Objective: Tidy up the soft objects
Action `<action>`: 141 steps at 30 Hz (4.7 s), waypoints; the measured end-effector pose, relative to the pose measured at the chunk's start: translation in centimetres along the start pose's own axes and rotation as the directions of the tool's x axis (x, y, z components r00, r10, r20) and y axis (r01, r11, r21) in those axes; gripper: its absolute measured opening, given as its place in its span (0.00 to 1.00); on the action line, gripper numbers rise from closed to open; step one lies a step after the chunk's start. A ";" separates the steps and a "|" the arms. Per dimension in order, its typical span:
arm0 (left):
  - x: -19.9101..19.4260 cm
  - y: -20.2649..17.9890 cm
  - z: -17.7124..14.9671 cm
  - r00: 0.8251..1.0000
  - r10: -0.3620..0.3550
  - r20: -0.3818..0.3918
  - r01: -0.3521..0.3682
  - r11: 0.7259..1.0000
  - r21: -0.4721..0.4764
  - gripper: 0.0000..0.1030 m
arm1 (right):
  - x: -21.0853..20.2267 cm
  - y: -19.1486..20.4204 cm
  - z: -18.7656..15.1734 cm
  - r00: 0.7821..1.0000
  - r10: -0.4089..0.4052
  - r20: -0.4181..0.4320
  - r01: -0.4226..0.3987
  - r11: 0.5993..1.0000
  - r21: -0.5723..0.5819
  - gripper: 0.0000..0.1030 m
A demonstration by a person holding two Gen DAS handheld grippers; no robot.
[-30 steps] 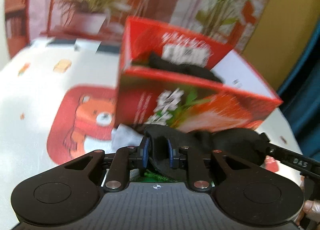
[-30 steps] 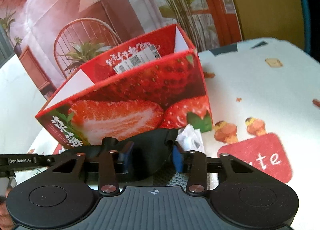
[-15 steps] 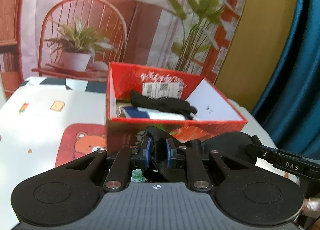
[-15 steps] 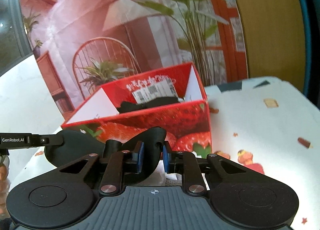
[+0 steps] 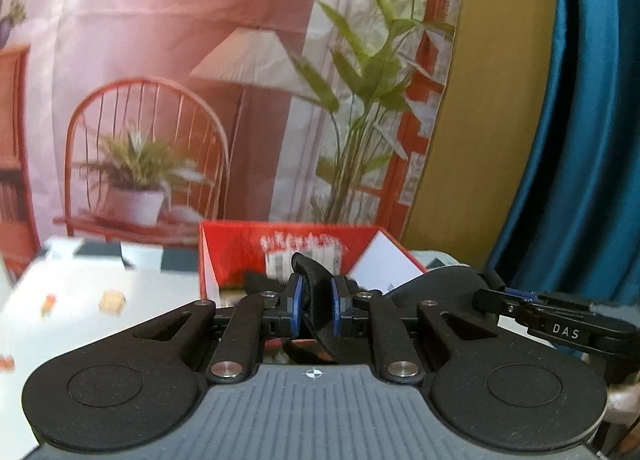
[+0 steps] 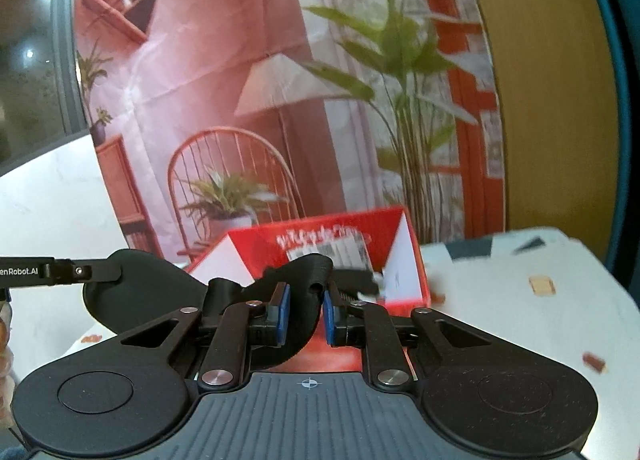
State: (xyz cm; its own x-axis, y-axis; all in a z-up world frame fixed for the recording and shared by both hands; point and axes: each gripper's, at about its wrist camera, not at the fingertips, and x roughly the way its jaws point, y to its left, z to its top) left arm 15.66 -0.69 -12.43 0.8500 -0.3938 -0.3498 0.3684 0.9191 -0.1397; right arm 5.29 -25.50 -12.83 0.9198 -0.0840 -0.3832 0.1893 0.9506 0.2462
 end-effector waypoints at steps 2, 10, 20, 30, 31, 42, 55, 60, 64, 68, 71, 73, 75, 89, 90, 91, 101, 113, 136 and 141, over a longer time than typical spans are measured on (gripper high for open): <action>1.1 -0.4 1.1 1.000 0.022 0.021 -0.022 0.999 0.026 0.15 | 1.2 0.1 1.4 1.000 -0.003 -0.002 0.003 0.999 -0.046 0.15; 6.8 -0.9 3.9 0.995 0.104 0.001 -0.104 0.991 0.085 0.15 | 8.3 -0.7 5.5 1.000 -0.010 -0.025 0.007 0.993 -0.117 0.15; 15.3 1.5 2.9 0.969 0.186 -0.163 -0.171 0.980 0.101 0.15 | 16.4 -1.5 5.1 0.990 -0.077 -0.122 0.056 0.985 -0.161 0.15; 18.9 2.7 0.8 0.936 0.170 -0.310 -0.150 0.985 0.087 0.15 | 20.3 -3.7 3.2 0.951 -0.037 -0.306 0.046 0.999 0.022 0.13; 19.0 2.8 0.8 0.935 0.167 -0.311 -0.149 0.985 0.082 0.15 | 20.5 -3.8 2.9 0.949 -0.038 -0.312 0.049 0.998 0.029 0.13; 18.8 2.8 1.0 0.936 0.159 -0.314 -0.131 0.985 0.109 0.18 | 21.4 -3.1 2.4 0.942 -0.055 -0.332 0.053 0.998 -0.015 0.11; 12.3 4.2 3.3 0.964 0.182 -0.195 -0.176 0.983 0.049 0.51 | 17.4 -2.1 3.9 0.965 -0.142 -0.221 0.117 0.985 -0.123 0.47; 8.2 3.9 2.3 0.970 0.168 -0.175 -0.166 0.986 0.026 0.51 | 14.4 -1.0 4.1 0.982 -0.087 -0.168 0.069 0.992 -0.109 0.47; 5.1 3.6 0.6 0.977 0.139 -0.163 -0.143 0.990 -0.009 0.51 | 11.5 0.3 3.2 0.991 -0.059 -0.120 0.044 0.992 -0.121 0.47; 2.3 3.3 -1.5 0.981 0.119 -0.154 -0.126 0.991 -0.037 0.50 | 9.0 0.5 1.8 0.994 -0.033 -0.100 0.028 0.998 -0.057 0.47; 0.6 3.1 -3.2 0.980 0.119 -0.160 -0.129 0.990 -0.053 0.49 | 6.9 0.8 0.5 0.997 -0.027 -0.067 0.026 1.000 -0.010 0.47; -0.4 2.9 -4.6 0.979 0.122 -0.166 -0.134 0.989 -0.063 0.45 | 5.6 1.2 -0.6 0.998 -0.023 -0.051 0.024 1.000 0.004 0.47; -1.0 3.0 -6.1 0.976 0.116 -0.184 -0.135 0.986 -0.095 0.39 | 4.6 1.5 -1.8 0.999 -0.017 -0.050 0.017 1.000 0.017 0.47; -0.7 2.9 -11.8 0.955 0.081 -0.286 -0.132 0.977 -0.165 0.37 | 2.7 4.1 -10.6 0.974 -0.002 -0.228 -0.012 0.998 -0.061 0.47; -0.6 3.1 -12.1 0.954 0.075 -0.291 -0.131 0.976 -0.177 0.37 | 2.9 4.4 -10.8 0.972 0.007 -0.235 -0.024 0.997 -0.070 0.47; -0.5 3.2 -12.3 0.953 0.069 -0.295 -0.129 0.974 -0.188 0.37 | 3.1 4.7 -11.1 0.970 0.016 -0.241 -0.037 0.996 -0.083 0.47; 0.5 3.6 -13.6 0.961 0.007 -0.275 -0.082 0.961 -0.263 0.37 | 4.4 6.6 -12.4 0.953 0.061 -0.296 -0.113 0.980 -0.164 0.47; 2.0 2.3 -13.7 0.955 -0.061 -0.290 -0.019 0.964 -0.265 0.37 | 4.5 8.7 -13.3 0.942 0.114 -0.315 -0.199 0.947 -0.253 0.47; 3.8 2.0 -14.6 0.930 -0.173 -0.324 0.066 0.947 -0.316 0.38 | 5.3 9.3 -14.6 0.936 0.113 -0.334 -0.215 0.934 -0.285 0.50; 3.2 1.2 -14.7 0.939 -0.166 -0.301 0.087 0.962 -0.258 0.38 | 5.4 9.8 -14.6 0.933 0.112 -0.341 -0.222 0.927 -0.303 0.52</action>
State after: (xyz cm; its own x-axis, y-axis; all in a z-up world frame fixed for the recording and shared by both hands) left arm 13.28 -0.64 -27.31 0.6240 -0.5191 -0.5841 0.3314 0.8527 -0.4038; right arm 7.05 -12.28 -25.47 0.7627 0.1297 -0.6336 -0.1325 0.9902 0.0432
